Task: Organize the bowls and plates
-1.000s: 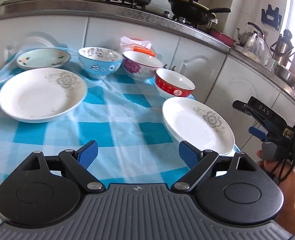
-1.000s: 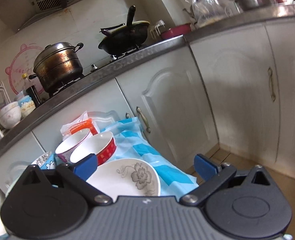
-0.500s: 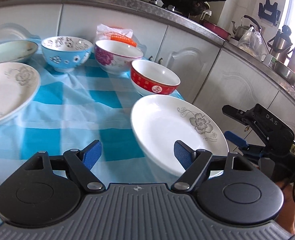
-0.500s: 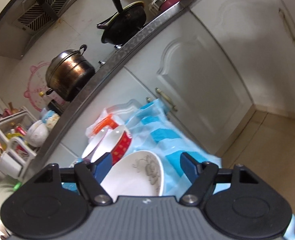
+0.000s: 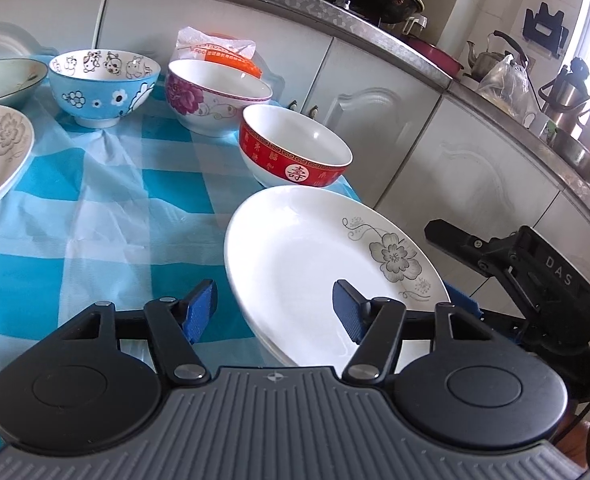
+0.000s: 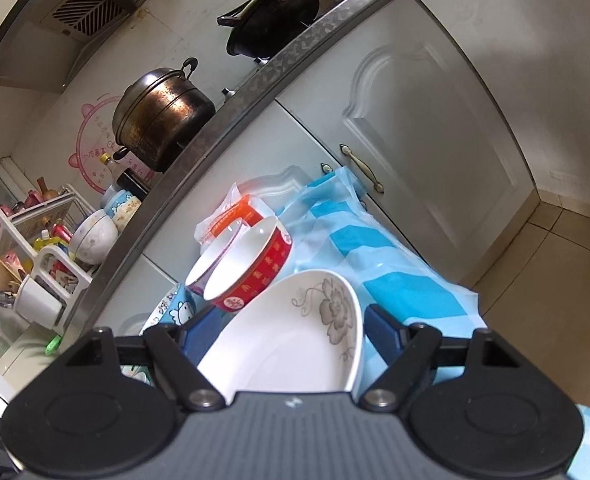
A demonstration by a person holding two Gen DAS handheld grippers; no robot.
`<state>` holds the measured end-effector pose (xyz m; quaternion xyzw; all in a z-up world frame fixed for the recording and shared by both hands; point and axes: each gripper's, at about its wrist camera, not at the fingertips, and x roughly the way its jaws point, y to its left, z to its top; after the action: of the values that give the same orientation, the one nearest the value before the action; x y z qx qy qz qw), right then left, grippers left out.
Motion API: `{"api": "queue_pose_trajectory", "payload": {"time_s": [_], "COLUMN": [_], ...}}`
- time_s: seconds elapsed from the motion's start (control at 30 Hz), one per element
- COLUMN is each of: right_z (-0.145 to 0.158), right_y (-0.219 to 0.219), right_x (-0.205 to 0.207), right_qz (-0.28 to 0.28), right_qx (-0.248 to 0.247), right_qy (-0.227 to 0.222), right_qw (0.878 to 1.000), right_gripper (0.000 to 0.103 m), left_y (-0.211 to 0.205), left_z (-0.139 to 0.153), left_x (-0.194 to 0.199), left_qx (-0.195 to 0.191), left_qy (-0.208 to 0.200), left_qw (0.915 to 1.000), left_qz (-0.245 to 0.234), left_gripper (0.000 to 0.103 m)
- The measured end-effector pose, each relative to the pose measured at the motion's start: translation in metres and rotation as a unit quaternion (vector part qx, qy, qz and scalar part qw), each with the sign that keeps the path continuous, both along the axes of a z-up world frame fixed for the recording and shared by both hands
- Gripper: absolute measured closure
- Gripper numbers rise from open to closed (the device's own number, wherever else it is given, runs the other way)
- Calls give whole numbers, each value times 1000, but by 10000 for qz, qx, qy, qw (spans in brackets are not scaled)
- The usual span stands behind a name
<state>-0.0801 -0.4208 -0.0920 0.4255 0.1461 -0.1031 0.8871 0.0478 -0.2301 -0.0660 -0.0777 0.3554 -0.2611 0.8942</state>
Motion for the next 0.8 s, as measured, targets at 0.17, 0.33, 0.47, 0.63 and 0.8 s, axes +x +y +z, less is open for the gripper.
{"api": "queue_pose_trajectory", "payload": {"time_s": [0.17,0.33,0.47,0.63,0.8], "right_z": [2,4,8,14,15], "right_y": [2,5,10,18,24], "right_x": [1,1,2,3,3], "right_qz": [46,80,146,275,427], "right_qx": [-113,-233,-387,-609,-714], "right_qy": [56,115,151,174,185], "right_qw": [9999,9996,9990,9976,9964], "right_gripper": [21,20,19,19,19], "left_y": [-4,-3,0,8,17], "left_z": [0,1,1,3,9], "left_x": [0,1,1,-3,-10], "left_qx": [-58,-91,-115,-139,-160], "left_qy": [6,44,114,105,-32], "left_qw": [9999,9999,9999,9998,9998], "left_qz": [-117,-86,-18,31,71], "left_gripper": [31,31,31,30,30]}}
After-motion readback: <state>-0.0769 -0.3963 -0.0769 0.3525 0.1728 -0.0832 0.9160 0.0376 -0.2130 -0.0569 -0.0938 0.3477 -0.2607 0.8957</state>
